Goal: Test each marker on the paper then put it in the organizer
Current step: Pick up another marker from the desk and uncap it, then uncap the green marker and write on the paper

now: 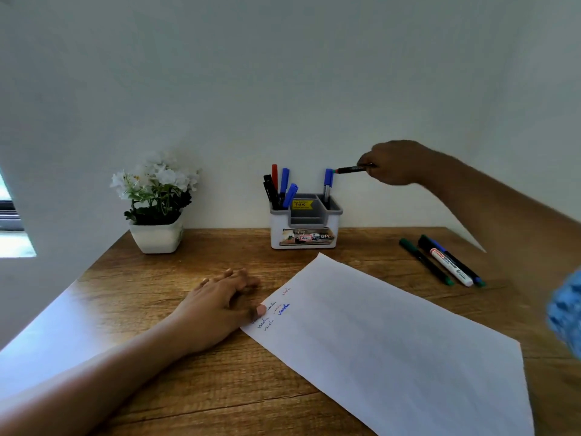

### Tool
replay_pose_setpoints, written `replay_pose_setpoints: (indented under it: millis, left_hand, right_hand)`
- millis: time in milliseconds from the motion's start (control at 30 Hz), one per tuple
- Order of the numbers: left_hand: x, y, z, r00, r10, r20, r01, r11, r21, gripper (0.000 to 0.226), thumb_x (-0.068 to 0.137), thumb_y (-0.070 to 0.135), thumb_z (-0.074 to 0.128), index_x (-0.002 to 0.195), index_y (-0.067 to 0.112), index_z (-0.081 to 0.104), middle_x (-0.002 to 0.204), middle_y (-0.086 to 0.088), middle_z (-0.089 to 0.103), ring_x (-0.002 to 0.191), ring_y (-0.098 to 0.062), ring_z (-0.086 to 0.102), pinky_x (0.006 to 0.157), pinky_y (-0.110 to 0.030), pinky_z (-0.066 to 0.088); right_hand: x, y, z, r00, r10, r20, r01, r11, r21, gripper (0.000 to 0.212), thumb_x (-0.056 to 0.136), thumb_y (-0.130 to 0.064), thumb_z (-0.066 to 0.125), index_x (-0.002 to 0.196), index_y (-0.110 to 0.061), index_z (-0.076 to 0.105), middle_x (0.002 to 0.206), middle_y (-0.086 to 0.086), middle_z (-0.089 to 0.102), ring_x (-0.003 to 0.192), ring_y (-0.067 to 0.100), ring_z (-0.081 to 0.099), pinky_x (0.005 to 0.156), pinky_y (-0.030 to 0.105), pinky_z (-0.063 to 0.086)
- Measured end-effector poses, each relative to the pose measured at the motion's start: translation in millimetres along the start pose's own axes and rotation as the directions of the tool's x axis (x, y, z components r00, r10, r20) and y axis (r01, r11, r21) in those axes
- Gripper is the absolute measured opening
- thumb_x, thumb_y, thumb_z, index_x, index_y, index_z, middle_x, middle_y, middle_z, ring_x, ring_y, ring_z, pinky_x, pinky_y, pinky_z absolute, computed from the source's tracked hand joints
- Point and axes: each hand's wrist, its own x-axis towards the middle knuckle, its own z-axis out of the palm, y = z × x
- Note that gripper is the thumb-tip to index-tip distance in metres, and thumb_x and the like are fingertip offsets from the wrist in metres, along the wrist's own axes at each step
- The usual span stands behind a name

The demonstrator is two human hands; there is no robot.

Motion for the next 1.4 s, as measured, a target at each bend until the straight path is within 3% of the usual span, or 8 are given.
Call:
replay_pose_setpoints:
  millis: [167, 467, 567, 767, 967, 1167, 1267, 1400]
  left_hand:
    - [0.7, -0.6, -0.8, 1.000, -0.011, 0.013, 0.010, 1.000, 0.011, 0.063, 0.086, 0.059, 0.046, 0.143, 0.042, 0.024, 0.157, 0.014, 0.011, 0.145, -0.008, 0.006, 0.119, -0.036, 0.006]
    - [0.9, 0.9, -2.5, 1.000, -0.024, 0.012, 0.023, 1.000, 0.010, 0.062, 0.088, 0.057, 0.047, 0.143, 0.041, 0.024, 0.157, 0.015, 0.014, 0.145, -0.008, 0.009, 0.119, -0.035, 0.008]
    - [-0.3, 2.4, -3.2, 1.000, -0.027, 0.012, 0.027, 1.000, 0.011, 0.062, 0.088, 0.056, 0.047, 0.143, 0.041, 0.024, 0.157, 0.015, 0.014, 0.145, -0.009, 0.010, 0.119, -0.035, 0.008]
    - [-2.2, 4.2, -4.1, 1.000, -0.029, 0.007, 0.029, 1.000, 0.007, 0.061, 0.088, 0.056, 0.047, 0.143, 0.041, 0.025, 0.156, 0.016, 0.014, 0.144, -0.008, 0.010, 0.118, -0.035, 0.008]
    - [-0.8, 2.1, -3.7, 1.000, -0.024, 0.004, 0.024, 1.000, 0.018, 0.061, 0.088, 0.056, 0.046, 0.143, 0.040, 0.025, 0.157, 0.013, 0.015, 0.145, -0.010, 0.010, 0.118, -0.035, 0.008]
    - [2.2, -1.8, -1.4, 1.000, -0.019, 0.002, 0.019, 1.000, 0.016, 0.064, 0.086, 0.058, 0.046, 0.143, 0.039, 0.026, 0.157, 0.010, 0.016, 0.145, -0.012, 0.011, 0.119, -0.037, 0.011]
    - [3.1, -4.9, 0.2, 1.000, -0.018, -0.014, 0.018, 1.000, -0.010, 0.065, 0.083, 0.061, 0.049, 0.141, 0.040, 0.031, 0.155, 0.011, 0.023, 0.143, -0.015, 0.019, 0.117, -0.039, 0.018]
    - [3.5, -6.5, 1.6, 1.000, -0.011, -0.016, 0.011, 1.000, -0.016, 0.065, 0.081, 0.063, 0.049, 0.140, 0.041, 0.033, 0.154, 0.011, 0.027, 0.141, -0.015, 0.025, 0.116, -0.041, 0.022]
  right_hand:
    - [44.6, -5.1, -15.0, 0.989, -0.067, 0.132, 0.104, 0.948, -0.300, 0.030, 0.095, -0.026, 0.052, 0.124, -0.031, 0.059, 0.123, 0.000, 0.059, 0.116, 0.022, 0.050, 0.083, 0.035, 0.038]
    - [81.6, -35.5, 15.0, 0.956, -0.145, 0.256, 0.190, 0.968, -0.161, 0.027, 0.080, -0.014, 0.072, 0.106, -0.008, 0.068, 0.113, 0.008, 0.066, 0.105, 0.023, 0.055, 0.068, 0.025, 0.038]
    - [85.4, -37.7, 25.0, 0.961, -0.178, 0.214, 0.207, 0.970, -0.125, 0.026, 0.079, -0.020, 0.074, 0.102, -0.009, 0.066, 0.108, 0.007, 0.066, 0.095, 0.020, 0.052, 0.072, 0.028, 0.036]
    - [77.4, -22.1, 20.4, 0.976, -0.213, 0.051, 0.216, 0.974, -0.073, 0.028, 0.080, -0.022, 0.072, 0.106, -0.011, 0.066, 0.104, 0.004, 0.067, 0.099, 0.022, 0.056, 0.076, 0.032, 0.041]
    - [16.3, 18.1, -10.4, 0.970, 0.000, -0.244, 0.021, 0.996, 0.082, 0.027, 0.079, -0.032, 0.073, 0.101, -0.017, 0.067, 0.101, 0.002, 0.068, 0.100, 0.023, 0.057, 0.076, 0.033, 0.042]
    - [-72.0, 39.5, 69.2, 0.966, 0.258, 0.023, -0.259, 0.962, 0.085, 0.013, 0.080, -0.036, 0.069, 0.087, -0.026, 0.064, 0.098, 0.002, 0.065, 0.085, 0.018, 0.055, 0.070, 0.030, 0.044]
    - [-88.8, 36.4, 110.0, 0.932, 0.336, 0.132, -0.351, 0.930, 0.107, 0.017, 0.082, -0.032, 0.066, 0.094, -0.020, 0.064, 0.097, 0.005, 0.063, 0.085, 0.021, 0.058, 0.072, 0.031, 0.048]
    - [-89.1, 38.0, 133.2, 0.909, 0.391, 0.143, -0.407, 0.906, 0.113, 0.021, 0.081, -0.032, 0.065, 0.097, -0.019, 0.061, 0.098, 0.006, 0.065, 0.087, 0.021, 0.059, 0.080, 0.037, 0.051]
